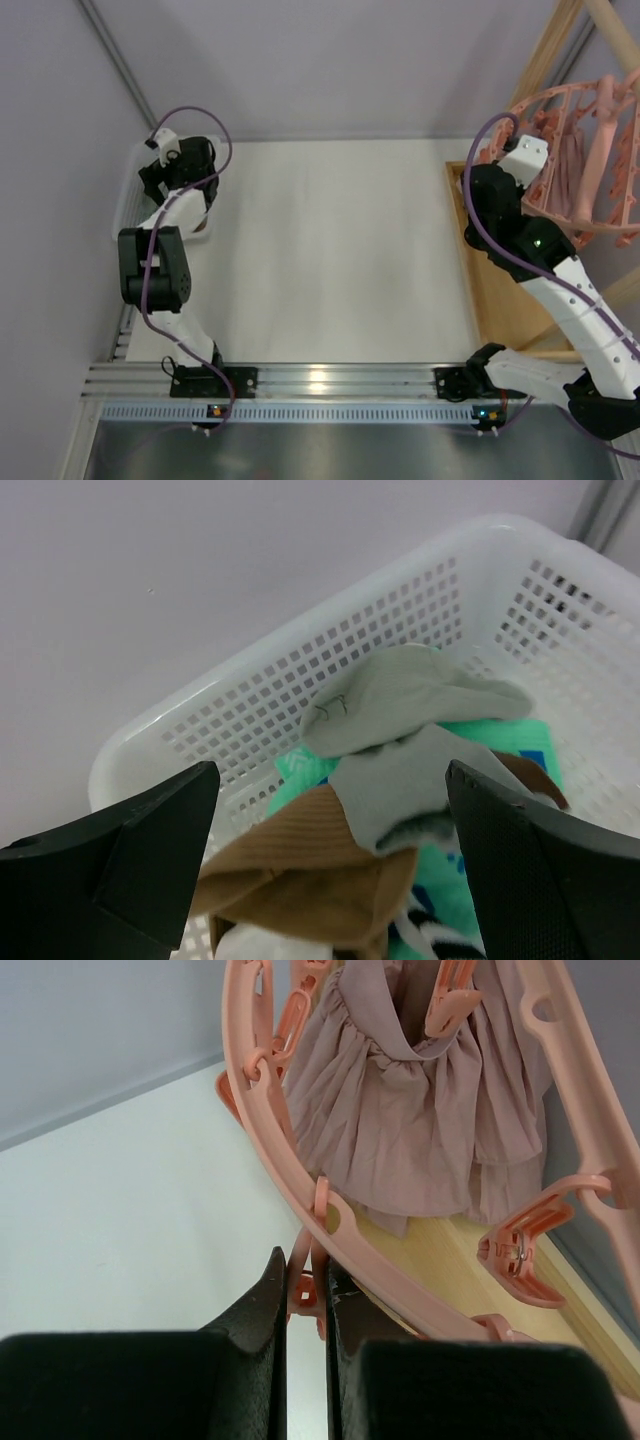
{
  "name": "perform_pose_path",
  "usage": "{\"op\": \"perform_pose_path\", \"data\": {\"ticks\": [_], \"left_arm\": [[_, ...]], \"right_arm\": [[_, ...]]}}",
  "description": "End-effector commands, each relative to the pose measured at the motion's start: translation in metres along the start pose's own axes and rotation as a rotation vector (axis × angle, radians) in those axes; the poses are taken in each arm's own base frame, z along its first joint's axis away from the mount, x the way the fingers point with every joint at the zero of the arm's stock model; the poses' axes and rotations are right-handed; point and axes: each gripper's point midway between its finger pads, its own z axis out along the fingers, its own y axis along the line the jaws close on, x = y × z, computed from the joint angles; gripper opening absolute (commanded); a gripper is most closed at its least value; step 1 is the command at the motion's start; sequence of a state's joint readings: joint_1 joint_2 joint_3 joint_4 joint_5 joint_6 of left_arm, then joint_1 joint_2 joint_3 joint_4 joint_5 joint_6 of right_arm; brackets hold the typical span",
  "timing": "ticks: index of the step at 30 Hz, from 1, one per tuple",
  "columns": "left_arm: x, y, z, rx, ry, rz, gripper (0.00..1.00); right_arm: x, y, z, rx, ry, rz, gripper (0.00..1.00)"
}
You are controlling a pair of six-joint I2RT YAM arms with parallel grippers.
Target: Remove the socks clipped to the hanger
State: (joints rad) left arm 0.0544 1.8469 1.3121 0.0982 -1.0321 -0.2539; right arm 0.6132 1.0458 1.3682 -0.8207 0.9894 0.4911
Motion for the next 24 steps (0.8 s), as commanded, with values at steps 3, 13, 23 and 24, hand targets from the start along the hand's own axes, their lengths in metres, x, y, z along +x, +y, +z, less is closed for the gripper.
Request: {"op": "perform_pose_path", "data": {"ticks": [3, 13, 23, 24], "left_arm": [[-0.050, -0.012, -0.085, 0.178, -0.081, -0.121, 0.98], [-0.028, -0.089, -0.376, 1.100, 0.019, -0.085, 0.98], [0.038, -0.054, -0.519, 1.633, 0.394, -0.095, 0.98], [0.039, -0.051, -0.523, 1.656, 0.412, -0.096, 0.99]], "right_arm": [[0.020, 0.030, 0.002, -0.109, 0.088, -0.022, 0.00], [0.037, 0.003, -0.020, -0.163, 0.157, -0.102, 0.99], [0.050, -0.020, -0.080, -0.489, 0.164, -0.042, 0.99], [0.054, -0.016, -0.086, -0.540, 0.177, -0.033, 0.99]]}}
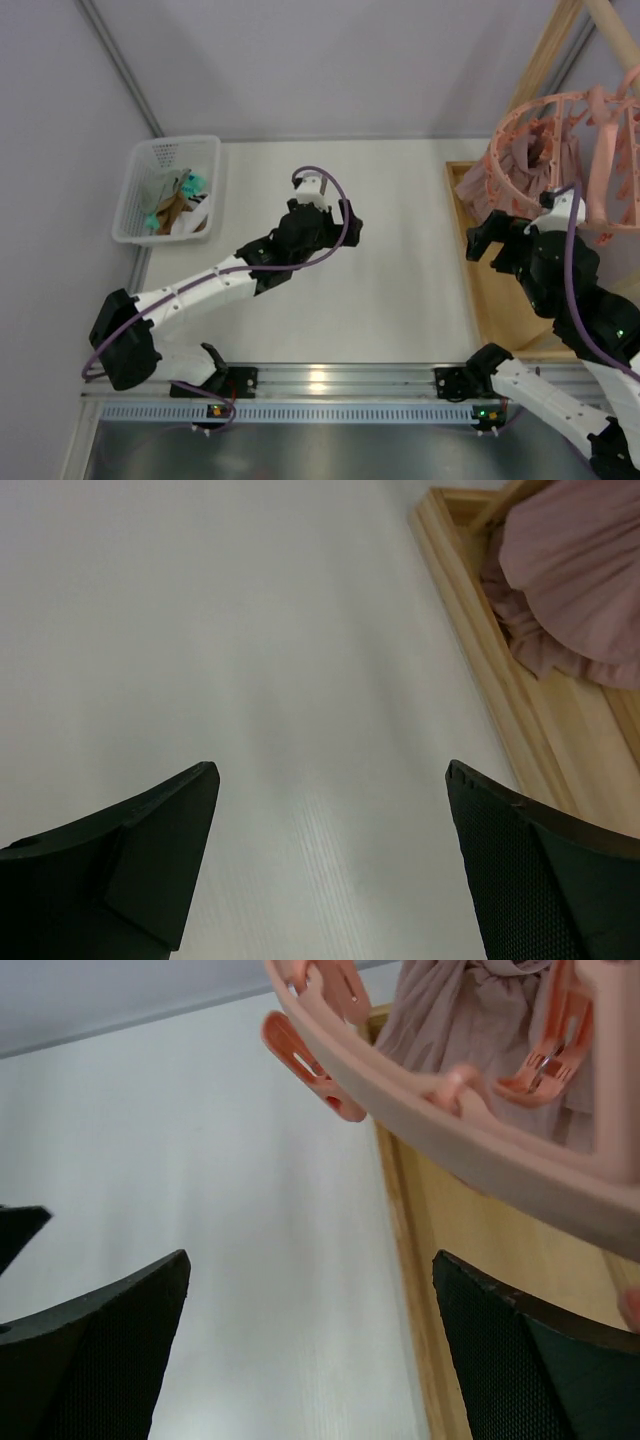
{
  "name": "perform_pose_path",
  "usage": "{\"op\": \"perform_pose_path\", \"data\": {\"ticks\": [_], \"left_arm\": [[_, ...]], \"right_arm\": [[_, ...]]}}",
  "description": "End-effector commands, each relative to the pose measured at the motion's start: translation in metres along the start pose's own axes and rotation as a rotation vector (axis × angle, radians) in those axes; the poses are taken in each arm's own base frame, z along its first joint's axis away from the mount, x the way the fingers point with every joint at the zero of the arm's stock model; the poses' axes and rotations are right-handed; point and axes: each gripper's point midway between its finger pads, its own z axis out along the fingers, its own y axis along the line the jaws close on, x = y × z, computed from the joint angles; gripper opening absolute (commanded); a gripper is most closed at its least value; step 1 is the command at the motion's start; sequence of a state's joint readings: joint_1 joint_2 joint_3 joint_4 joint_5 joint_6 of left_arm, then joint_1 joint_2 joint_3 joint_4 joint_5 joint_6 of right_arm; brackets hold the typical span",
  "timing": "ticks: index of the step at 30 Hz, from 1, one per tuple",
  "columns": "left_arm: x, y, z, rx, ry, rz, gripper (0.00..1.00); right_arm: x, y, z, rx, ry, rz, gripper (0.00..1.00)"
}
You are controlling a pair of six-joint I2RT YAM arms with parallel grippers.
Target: Remove the socks clipped to the hanger
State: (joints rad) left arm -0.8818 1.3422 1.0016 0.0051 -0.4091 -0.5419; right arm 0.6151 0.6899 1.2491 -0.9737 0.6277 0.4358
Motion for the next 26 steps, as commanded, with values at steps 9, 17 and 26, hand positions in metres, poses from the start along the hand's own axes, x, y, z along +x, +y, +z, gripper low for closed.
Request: {"op": "perform_pose_path", "data": {"ticks": [9, 17, 26], "left_arm": [[0.024, -0.045, -0.057, 0.335, 0.163, -0.192, 0.98], [0.032, -0.052, -0.097, 0.476, 0.194, -0.269, 0.98], [0.012, -0.080, -0.171, 0.870, 0.109, -0.360, 0.98]], "right_arm": [[0.078, 0.001, -0.015, -0.162, 0.120, 0.093, 0.99], [0.088, 0.003, -0.030, -0.245, 0.109, 0.232, 0.99], [0.082, 0.009, -0.048, -0.352, 0.078, 0.254, 0.99]]}}
